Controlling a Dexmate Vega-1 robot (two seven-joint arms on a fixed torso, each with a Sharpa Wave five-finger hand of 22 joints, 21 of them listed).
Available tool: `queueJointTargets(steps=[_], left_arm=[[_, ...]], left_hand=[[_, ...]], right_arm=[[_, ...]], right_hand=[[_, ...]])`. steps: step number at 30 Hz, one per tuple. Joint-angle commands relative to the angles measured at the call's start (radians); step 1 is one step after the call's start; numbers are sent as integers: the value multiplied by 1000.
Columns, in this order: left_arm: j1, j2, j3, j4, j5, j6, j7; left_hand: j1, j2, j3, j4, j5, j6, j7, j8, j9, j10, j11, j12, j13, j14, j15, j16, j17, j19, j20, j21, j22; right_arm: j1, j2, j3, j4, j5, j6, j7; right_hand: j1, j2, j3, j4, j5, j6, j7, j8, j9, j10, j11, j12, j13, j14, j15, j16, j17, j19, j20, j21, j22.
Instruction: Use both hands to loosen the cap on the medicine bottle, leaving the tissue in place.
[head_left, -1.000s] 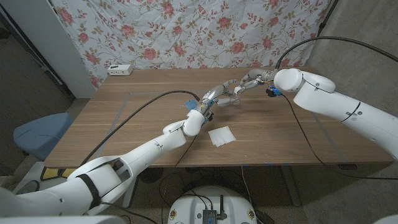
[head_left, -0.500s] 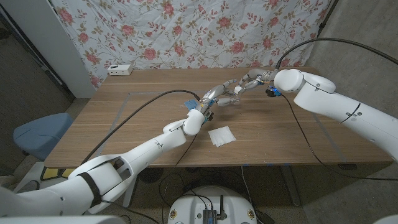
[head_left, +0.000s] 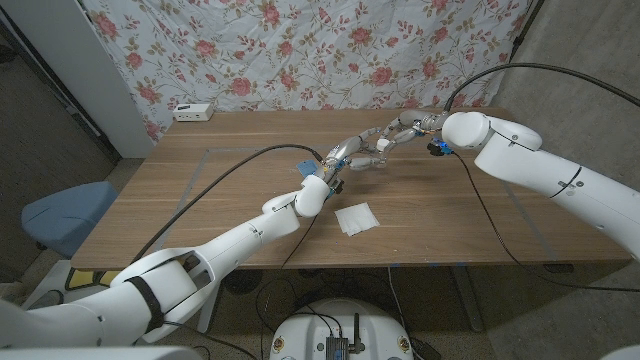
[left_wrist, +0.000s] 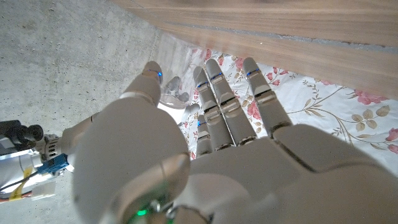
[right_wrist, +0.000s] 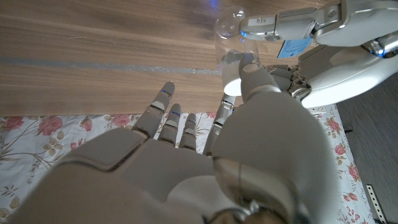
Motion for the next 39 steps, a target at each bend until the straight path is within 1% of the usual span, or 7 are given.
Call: queueJointTargets(steps=[1,11,14,22,25,30,39], left_arm=[[2,0,1,-7,-2,9,-5],[2,-1,3,-5,-2,9,-5],[2,-1,3,-4,-2,9,-4],[3,-1,4,-7,-1,13,-3],[4,-1,4,-8,-1,14,-4],[5,-2,4,-8,-1,15,-3],[1,-3,4,-1,-3,12,-3]], left_hand=[[-6,8,9,1,5,13,-1,8,2,56,-48,5,3,9,-72,-2,1,-4,-4,2,3],[-7,9,12,1,5,15,-3,8,2,62,-47,8,3,10,-73,-2,2,-4,-4,2,3],[-8,9,13,1,5,16,-4,8,2,62,-48,7,4,10,-73,-2,2,-4,-5,2,3],[-9,10,14,2,5,17,-5,8,2,63,-47,8,4,11,-72,-2,2,-5,-4,2,3],[-9,10,16,1,5,17,-8,8,2,64,-48,8,4,11,-73,-2,2,-4,-4,3,3],[-11,9,16,1,5,19,-12,8,2,66,-48,8,4,11,-72,-2,2,-4,-5,3,3],[-12,8,17,1,4,20,-13,8,2,66,-48,8,4,11,-74,-2,2,-4,-5,3,3]], right_arm=[[-4,-7,13,4,24,4,9],[2,-20,22,6,50,-6,28],[3,-25,24,10,59,0,34],[-3,-27,36,20,87,21,33],[-4,-29,37,21,90,24,31],[-6,-30,39,23,96,30,28],[-2,-29,39,33,105,41,30]], right_hand=[[18,18,11,2,1,3,-23,1,0,-2,-13,-6,3,2,-11,4,4,2,-5,-5,2],[37,28,18,3,3,-29,-42,-18,-5,-15,-24,-14,2,-9,-10,-2,3,0,-3,-7,2],[40,32,19,5,3,-31,-54,-22,-7,-21,-33,-16,2,-13,-10,-4,4,5,11,-5,2],[50,42,22,6,5,-29,-66,-26,-11,-28,-53,-18,2,-19,-8,-6,4,8,25,-4,2],[59,45,24,5,7,-21,-68,-28,-15,-29,-59,-18,1,-21,-9,-7,4,12,57,-4,2],[64,48,25,6,8,-11,-67,-28,-17,-30,-60,-17,1,-24,-9,-8,4,17,79,-3,2],[70,52,26,7,9,4,-67,-27,-20,-27,-54,-16,1,-25,-6,-8,5,14,85,-5,2]])
